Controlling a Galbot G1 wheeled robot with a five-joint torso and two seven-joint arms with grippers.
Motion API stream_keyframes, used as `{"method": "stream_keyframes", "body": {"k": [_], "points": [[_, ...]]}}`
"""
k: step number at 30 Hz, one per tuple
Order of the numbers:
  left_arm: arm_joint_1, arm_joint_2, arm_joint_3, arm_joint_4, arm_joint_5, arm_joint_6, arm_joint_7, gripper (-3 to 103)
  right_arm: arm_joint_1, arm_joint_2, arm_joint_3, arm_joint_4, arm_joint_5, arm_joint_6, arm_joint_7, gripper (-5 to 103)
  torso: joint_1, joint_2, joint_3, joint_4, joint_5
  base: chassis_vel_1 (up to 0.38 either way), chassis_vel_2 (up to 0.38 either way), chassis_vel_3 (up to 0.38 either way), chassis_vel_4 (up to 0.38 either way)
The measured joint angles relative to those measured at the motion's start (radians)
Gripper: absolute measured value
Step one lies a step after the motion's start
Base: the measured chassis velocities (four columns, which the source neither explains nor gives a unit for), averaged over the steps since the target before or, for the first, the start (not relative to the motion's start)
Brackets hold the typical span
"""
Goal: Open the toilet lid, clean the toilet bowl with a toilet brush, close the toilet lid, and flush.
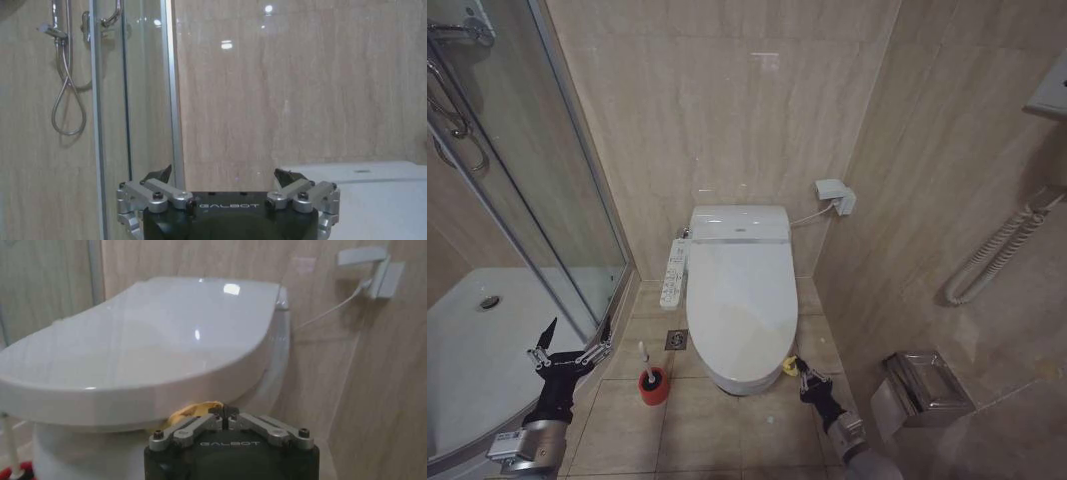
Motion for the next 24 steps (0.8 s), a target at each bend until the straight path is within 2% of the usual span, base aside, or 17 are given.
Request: {"method": "stream_keyframes", "body": {"k": [15, 19, 24], "points": [[0.0, 0.0, 0.0, 0.0, 0.0, 0.0, 0.0, 100, -0.033, 0.019, 0.1, 0.173, 0.091, -0.012, 0.021, 1, 0.0, 0.0, 0.0, 0.0, -0.0001, 0.0, 0.0, 0.0, 0.0], [0.0, 0.0, 0.0, 0.0, 0.0, 0.0, 0.0, 100, -0.038, 0.026, 0.123, 0.232, 0.112, -0.03, 0.037, 1, 0.0, 0.0, 0.0, 0.0, -0.0003, 0.0, 0.0, 0.0, 0.0], [0.0, 0.0, 0.0, 0.0, 0.0, 0.0, 0.0, 100, -0.042, 0.045, 0.149, 0.33, 0.16, -0.08, 0.094, 1, 0.0, 0.0, 0.0, 0.0, -0.0004, 0.0, 0.0, 0.0, 0.0]]}}
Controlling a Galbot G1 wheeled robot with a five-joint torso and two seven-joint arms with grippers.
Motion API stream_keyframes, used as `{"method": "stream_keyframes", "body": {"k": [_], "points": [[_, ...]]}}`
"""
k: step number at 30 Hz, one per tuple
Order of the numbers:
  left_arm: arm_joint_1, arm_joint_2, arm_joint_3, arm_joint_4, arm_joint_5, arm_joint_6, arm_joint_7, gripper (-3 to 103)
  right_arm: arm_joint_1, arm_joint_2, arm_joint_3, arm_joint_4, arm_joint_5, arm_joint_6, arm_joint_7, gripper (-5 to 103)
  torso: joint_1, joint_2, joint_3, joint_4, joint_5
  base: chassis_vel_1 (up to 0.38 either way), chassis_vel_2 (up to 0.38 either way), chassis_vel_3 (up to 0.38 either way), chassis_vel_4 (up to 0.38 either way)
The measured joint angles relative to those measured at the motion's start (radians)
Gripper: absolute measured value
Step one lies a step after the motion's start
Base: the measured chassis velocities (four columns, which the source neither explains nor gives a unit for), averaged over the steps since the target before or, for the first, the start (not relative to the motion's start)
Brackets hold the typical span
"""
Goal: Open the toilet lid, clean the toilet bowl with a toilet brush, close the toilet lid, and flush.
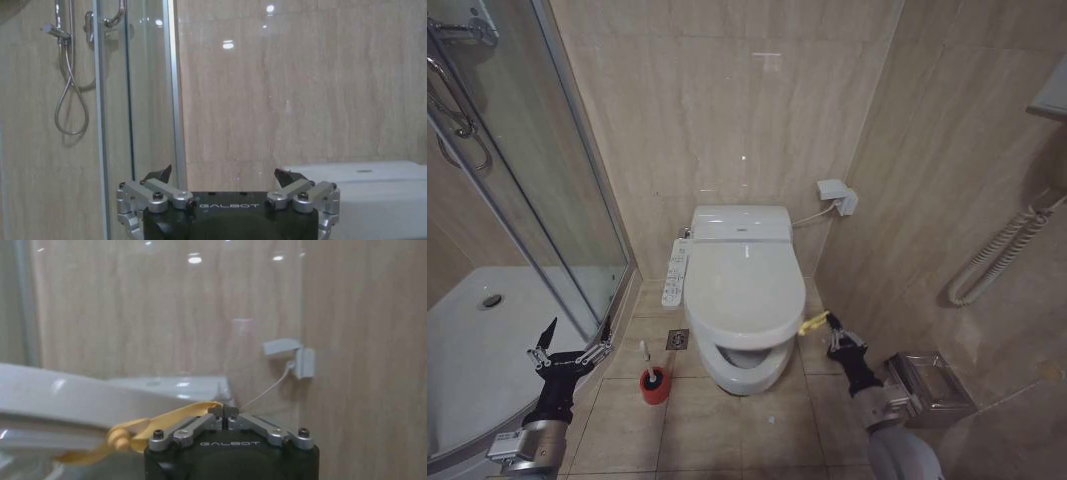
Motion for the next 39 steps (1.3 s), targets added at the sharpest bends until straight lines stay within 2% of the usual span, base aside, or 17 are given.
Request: {"method": "stream_keyframes", "body": {"k": [4, 13, 26, 39], "points": [[0.0, 0.0, 0.0, 0.0, 0.0, 0.0, 0.0, 100, 0.024, 0.036, 0.028, 0.058, 0.034, -0.044, 0.043, 1, 0.0, 0.0, 0.0, 0.0, 0.0, 0.0, 0.0, 0.0, 0.0], [0.0, 0.0, 0.0, 0.0, 0.0, 0.0, 0.0, 100, 0.101, 0.042, 0.044, 0.069, 0.051, -0.089, 0.052, 1, 0.0, 0.0, 0.0, -0.0001, 0.0, 0.0, 0.0, 0.0, 0.0], [0.0, 0.0, 0.0, 0.0, 0.0, 0.0, 0.0, 100, 0.352, -0.019, 0.018, -0.098, 0.085, -0.114, 0.051, 1, 0.0, 0.0, 0.0, 0.0, 0.0, 0.0, 0.0, 0.0, 0.0], [0.0, 0.0, 0.0, 0.0, 0.0, 0.0, 0.0, 100, 0.544, -0.012, -0.062, -0.262, 0.099, -0.146, 0.065, 1, 0.0, 0.0, 0.0, -0.0005, 0.0, 0.0, 0.0, 0.0, 0.0]]}}
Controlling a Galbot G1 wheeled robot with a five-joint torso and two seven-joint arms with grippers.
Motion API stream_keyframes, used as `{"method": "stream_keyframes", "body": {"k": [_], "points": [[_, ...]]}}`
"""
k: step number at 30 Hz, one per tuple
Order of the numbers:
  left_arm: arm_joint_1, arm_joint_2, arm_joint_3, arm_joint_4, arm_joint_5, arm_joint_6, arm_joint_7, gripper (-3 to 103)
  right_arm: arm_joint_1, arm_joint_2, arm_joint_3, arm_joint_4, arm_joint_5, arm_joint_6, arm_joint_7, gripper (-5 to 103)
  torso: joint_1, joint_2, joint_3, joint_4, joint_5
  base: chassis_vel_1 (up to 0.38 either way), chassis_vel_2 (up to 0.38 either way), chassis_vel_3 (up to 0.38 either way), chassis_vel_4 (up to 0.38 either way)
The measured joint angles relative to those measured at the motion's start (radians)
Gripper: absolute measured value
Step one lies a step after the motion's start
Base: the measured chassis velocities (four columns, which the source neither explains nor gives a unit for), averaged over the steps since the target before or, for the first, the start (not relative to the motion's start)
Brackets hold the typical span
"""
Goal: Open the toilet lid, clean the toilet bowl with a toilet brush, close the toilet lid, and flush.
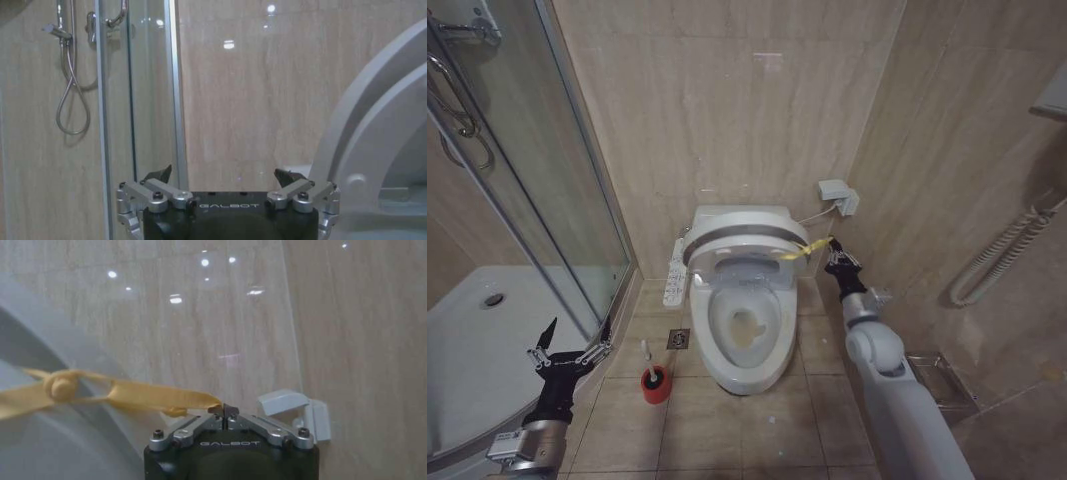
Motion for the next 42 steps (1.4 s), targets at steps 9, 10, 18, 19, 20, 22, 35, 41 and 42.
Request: {"method": "stream_keyframes", "body": {"k": [9, 10, 18, 19, 20, 22, 35, 41, 42], "points": [[0.0, 0.0, 0.0, 0.0, 0.0, 0.0, 0.0, 100, 0.113, 0.001, -0.052, -0.077, 0.003, -0.019, 0.011, 1, 0.0, 0.0, 0.0, 0.0001, 0.0001, 0.0, 0.0, 0.0, 0.0], [0.0, 0.0, 0.0, 0.0, 0.0, 0.0, 0.0, 100, 0.127, 0.0, -0.057, -0.086, 0.004, -0.02, 0.013, 1, 0.0, 0.0, 0.0, 0.0002, 0.0001, 0.0, 0.0, 0.0, 0.0], [0.0, 0.0, 0.0, 0.0, 0.0, 0.0, 0.0, 100, 0.183, -0.004, -0.076, -0.127, 0.006, -0.027, 0.022, 1, 0.0, 0.0, 0.0, 0.0004, 0.0001, 0.0, 0.0, 0.0, 0.0], [0.0, 0.0, 0.0, 0.0, 0.0, 0.0, 0.0, 100, 0.194, -0.004, -0.079, -0.137, 0.006, -0.027, 0.023, 1, 0.0, 0.0, 0.0, 0.0003, 0.0002, 0.0, 0.0, 0.0, 0.0], [0.0, 0.0, 0.0, 0.0, 0.0, 0.0, 0.0, 100, 0.21, -0.004, -0.083, -0.156, 0.006, -0.027, 0.026, 1, 0.0, 0.0, 0.0, 0.0004, 0.0001, 0.0, 0.0, 0.0, 0.0], [0.0, 0.0, 0.0, 0.0, 0.0, 0.0, 0.0, 100, 0.218, -0.004, -0.086, -0.166, 0.006, -0.027, 0.026, 1, 0.0, 0.0, 0.0, 0.0005, 0.0001, 0.0, 0.0, 0.0, 0.0], [0.0, 0.0, 0.0, 0.0, 0.0, 0.0, 0.0, 100, 0.342, 0.014, -0.101, -0.331, -0.002, -0.019, 0.027, 1, 0.0, 0.0, 0.0, 0.0004, 0.0001, 0.0, 0.0, 0.0, 0.0], [0.0, 0.0, 0.0, 0.0, 0.0, 0.0, 0.0, 100, 0.383, 0.028, -0.109, -0.379, -0.01, -0.019, 0.027, 1, 0.0, 0.0, 0.0, 0.0003, 0.0003, 0.0, 0.0, 0.0, 0.0], [0.0, 0.0, 0.0, 0.0, 0.0, 0.0, 0.0, 100, 0.389, 0.028, -0.11, -0.386, -0.011, -0.019, 0.027, 1, 0.0, 0.0, 0.0, 0.0003, 0.0003, 0.0, 0.0, 0.0, 0.0]]}}
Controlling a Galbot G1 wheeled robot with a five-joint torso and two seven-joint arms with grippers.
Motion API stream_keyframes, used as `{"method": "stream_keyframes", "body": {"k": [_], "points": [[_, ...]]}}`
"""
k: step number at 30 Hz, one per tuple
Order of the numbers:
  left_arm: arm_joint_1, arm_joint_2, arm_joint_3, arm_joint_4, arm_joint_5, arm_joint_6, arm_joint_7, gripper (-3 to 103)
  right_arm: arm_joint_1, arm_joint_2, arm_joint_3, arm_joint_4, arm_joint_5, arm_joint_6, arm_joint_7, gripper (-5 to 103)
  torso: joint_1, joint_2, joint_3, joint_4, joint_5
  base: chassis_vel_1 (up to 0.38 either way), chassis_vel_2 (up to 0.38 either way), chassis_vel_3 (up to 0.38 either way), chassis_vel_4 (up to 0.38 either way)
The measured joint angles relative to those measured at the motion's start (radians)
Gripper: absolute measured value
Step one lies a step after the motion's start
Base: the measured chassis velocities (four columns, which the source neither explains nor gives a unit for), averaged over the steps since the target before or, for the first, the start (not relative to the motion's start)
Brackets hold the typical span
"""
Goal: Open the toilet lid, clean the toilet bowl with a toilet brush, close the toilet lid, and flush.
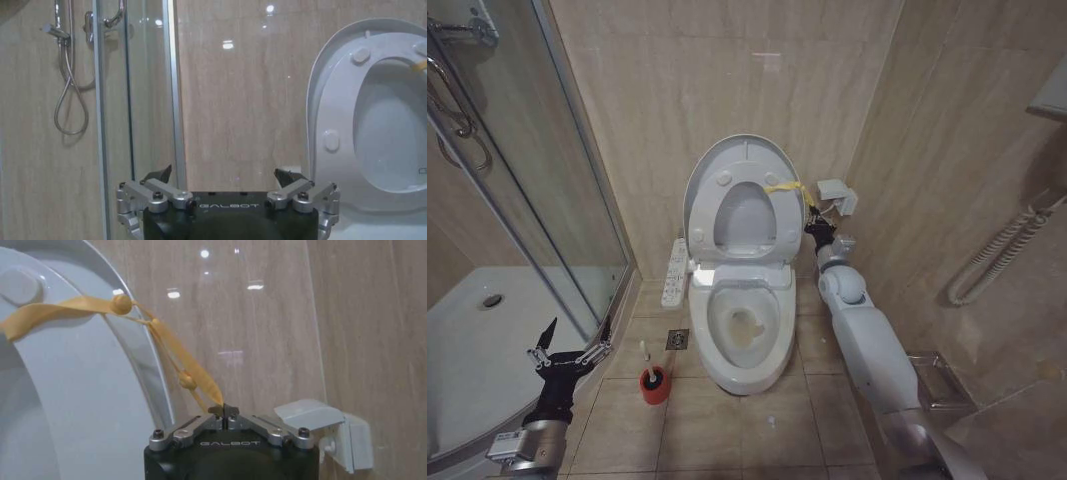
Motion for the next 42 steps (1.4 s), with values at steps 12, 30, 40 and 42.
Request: {"method": "stream_keyframes", "body": {"k": [12, 30, 40, 42], "points": [[0.0, 0.0, 0.0, 0.0, 0.0, 0.0, 0.0, 100, 0.132, -0.027, -0.041, -0.114, -0.009, 0.0, -0.003, 1, 0.0, 0.0, 0.0, -0.0002, 0.0002, 0.0, 0.0, 0.0, 0.0], [0.0, 0.0, 0.0, 0.0, 0.0, 0.0, 0.0, 100, 0.24, -0.021, -0.088, -0.137, -0.003, -0.015, 0.011, 1, 0.0, 0.0, 0.0, 0.0001, -0.0002, 0.0, 0.0, 0.0, 0.0], [0.0, 0.0, 0.0, 0.0, 0.0, 0.0, 0.0, 100, 0.197, -0.063, -0.083, -0.07, 0.025, -0.03, 0.02, 1, 0.0, 0.0, 0.0, 0.0, -0.0001, 0.0, 0.0, 0.0, 0.0], [0.0, 0.0, 0.0, 0.0, 0.0, 0.0, 0.0, 100, 0.19, -0.068, -0.083, -0.057, 0.031, -0.033, 0.021, 1, 0.0, 0.0, 0.0, 0.0, 0.0, 0.0, 0.0, 0.0, 0.0]]}}
